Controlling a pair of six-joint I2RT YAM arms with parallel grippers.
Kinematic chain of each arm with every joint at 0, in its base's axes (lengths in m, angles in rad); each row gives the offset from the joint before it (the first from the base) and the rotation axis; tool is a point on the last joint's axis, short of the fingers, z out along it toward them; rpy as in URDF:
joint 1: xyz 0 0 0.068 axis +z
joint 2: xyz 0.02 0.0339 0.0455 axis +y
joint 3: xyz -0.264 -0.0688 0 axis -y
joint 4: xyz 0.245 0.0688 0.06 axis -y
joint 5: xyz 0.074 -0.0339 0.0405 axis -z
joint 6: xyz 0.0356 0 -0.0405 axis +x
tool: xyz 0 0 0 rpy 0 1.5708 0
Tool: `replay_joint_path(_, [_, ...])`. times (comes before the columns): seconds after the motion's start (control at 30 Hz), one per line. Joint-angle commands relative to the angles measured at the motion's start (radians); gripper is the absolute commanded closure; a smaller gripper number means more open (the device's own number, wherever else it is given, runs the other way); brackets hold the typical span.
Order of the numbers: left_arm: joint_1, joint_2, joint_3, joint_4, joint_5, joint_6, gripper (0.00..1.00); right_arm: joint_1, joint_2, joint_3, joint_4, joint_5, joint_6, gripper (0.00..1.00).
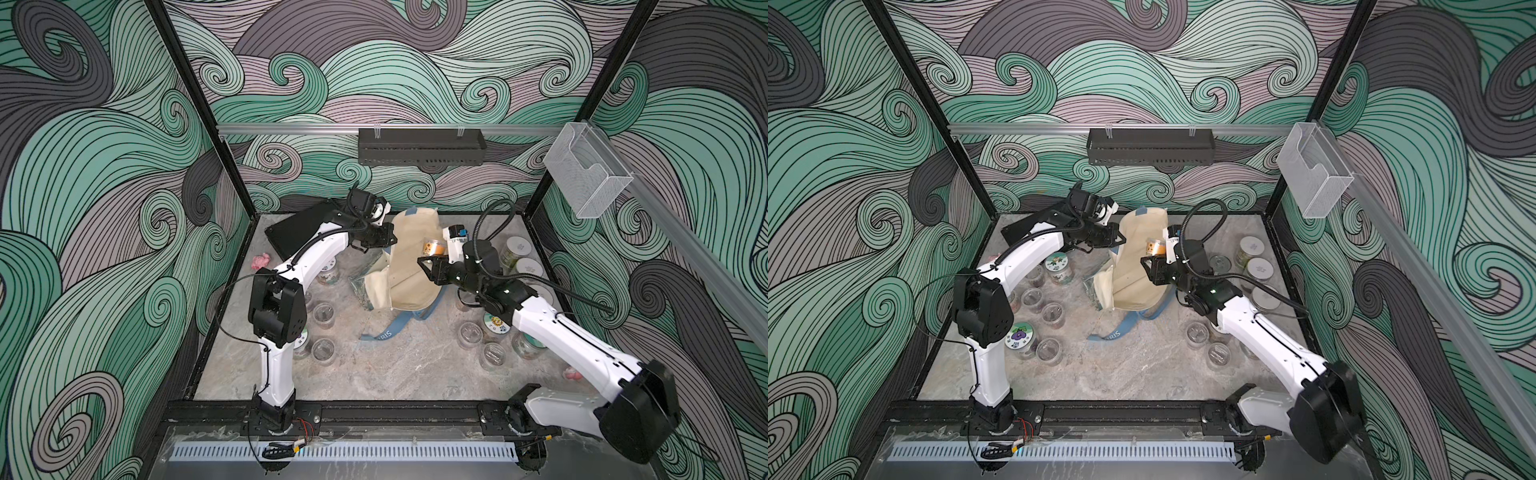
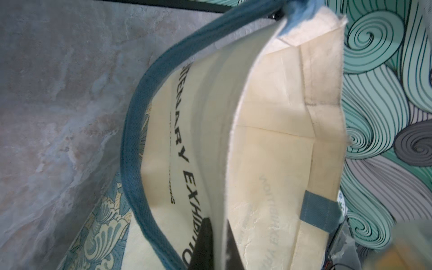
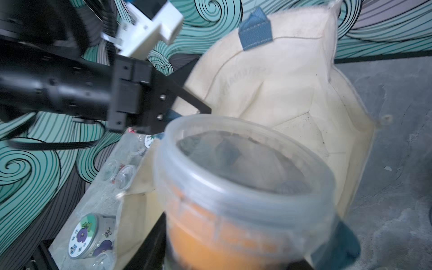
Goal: Take out the seed jars from the canvas bag
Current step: Move the canvas bag to the center of the board.
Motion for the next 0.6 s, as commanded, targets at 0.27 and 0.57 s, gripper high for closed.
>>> replay_joint_path(0.27, [0.142, 0.244, 0.336, 0.210, -0.005, -0.532, 0.95, -0.002, -0.175, -0.003, -0.153, 0.028, -0.044, 0.50])
replay_joint_path(0.57, [0.256, 0.283, 0.268, 0.215, 0.067, -0.674, 0.84, -0.003, -0.204, -0.010, -0.170, -0.001, -0.032, 0.50])
